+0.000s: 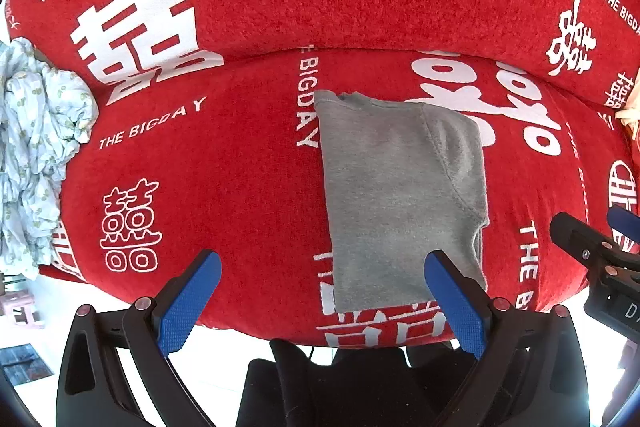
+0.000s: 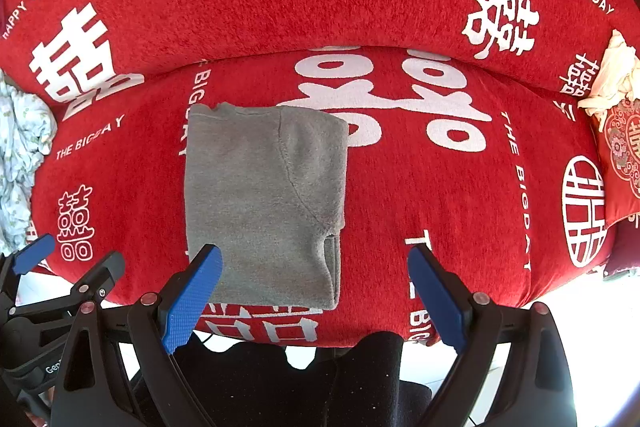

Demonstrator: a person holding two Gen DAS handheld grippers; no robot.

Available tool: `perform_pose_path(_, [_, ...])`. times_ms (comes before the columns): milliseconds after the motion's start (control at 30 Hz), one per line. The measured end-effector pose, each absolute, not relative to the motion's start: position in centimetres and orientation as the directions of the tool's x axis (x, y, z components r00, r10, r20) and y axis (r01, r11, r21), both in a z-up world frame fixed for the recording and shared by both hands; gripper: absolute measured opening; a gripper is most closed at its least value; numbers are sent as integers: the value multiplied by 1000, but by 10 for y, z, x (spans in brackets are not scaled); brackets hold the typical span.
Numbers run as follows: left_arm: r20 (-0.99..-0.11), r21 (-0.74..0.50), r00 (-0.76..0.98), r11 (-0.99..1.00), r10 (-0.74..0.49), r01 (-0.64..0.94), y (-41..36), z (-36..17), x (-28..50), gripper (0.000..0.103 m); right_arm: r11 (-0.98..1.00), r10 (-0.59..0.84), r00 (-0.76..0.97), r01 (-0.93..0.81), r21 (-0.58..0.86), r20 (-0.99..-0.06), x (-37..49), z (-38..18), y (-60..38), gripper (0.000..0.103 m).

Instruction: Fold small clothes

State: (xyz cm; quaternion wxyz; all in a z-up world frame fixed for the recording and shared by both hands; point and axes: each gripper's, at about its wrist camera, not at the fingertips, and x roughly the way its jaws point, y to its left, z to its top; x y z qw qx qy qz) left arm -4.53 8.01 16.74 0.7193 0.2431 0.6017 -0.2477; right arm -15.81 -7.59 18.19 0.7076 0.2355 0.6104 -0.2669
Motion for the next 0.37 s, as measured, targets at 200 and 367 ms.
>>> perform_pose_path(200, [-981,70,182,755,-66,652,80,170,-47,102,746,-92,112,666,6,-990,-158,182,-75,95])
perform_pose_path(367, [-980,66,185,742,-79,667,79,173,-48,102,746,-96,113,666,4,-989,-159,184,-75,95])
